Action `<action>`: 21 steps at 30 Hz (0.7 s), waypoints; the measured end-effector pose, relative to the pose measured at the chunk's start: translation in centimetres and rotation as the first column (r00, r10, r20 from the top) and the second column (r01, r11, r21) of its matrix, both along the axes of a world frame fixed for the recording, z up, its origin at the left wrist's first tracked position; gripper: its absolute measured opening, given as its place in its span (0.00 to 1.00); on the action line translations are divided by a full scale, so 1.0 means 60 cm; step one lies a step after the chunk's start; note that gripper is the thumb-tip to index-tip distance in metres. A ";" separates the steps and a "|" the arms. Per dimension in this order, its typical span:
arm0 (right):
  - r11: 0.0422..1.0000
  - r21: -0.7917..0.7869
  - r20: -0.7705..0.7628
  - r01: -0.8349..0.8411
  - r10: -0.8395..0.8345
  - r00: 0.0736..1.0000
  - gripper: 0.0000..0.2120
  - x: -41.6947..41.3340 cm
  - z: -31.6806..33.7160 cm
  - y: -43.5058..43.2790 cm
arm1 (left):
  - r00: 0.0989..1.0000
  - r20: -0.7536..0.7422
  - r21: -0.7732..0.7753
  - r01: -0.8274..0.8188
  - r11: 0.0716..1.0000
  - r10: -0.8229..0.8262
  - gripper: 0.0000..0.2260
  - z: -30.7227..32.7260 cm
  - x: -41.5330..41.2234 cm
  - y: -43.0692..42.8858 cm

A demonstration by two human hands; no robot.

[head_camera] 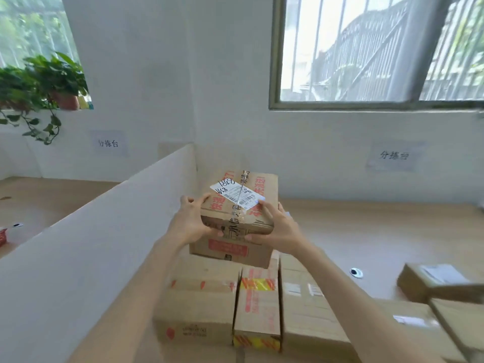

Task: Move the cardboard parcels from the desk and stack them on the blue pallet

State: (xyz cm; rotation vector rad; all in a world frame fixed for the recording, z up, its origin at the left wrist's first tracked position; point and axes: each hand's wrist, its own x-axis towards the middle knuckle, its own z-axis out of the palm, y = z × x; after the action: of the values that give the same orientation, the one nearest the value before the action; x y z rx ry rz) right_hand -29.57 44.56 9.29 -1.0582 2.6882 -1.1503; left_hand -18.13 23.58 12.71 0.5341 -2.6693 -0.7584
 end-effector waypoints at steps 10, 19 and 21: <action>0.961 0.054 -0.089 0.271 -0.266 0.960 0.47 -0.041 0.080 0.506 | 0.957 -0.113 0.077 0.278 0.957 -0.269 0.47 0.044 -0.120 0.460; 0.912 0.025 -0.071 0.409 -0.406 0.911 0.47 -0.021 0.109 0.866 | 0.859 -0.116 0.102 0.510 0.854 -0.499 0.45 0.065 -0.201 0.794; 0.899 0.010 -0.063 0.437 -0.436 0.898 0.47 -0.018 0.109 0.931 | 0.838 -0.108 0.083 0.544 0.835 -0.535 0.44 0.065 -0.224 0.859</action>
State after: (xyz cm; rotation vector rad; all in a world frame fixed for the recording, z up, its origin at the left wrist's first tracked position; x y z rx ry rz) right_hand -30.65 100.40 15.82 -0.4947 3.0760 -1.1446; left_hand -31.54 75.14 16.64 -0.2541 -2.7284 -1.0529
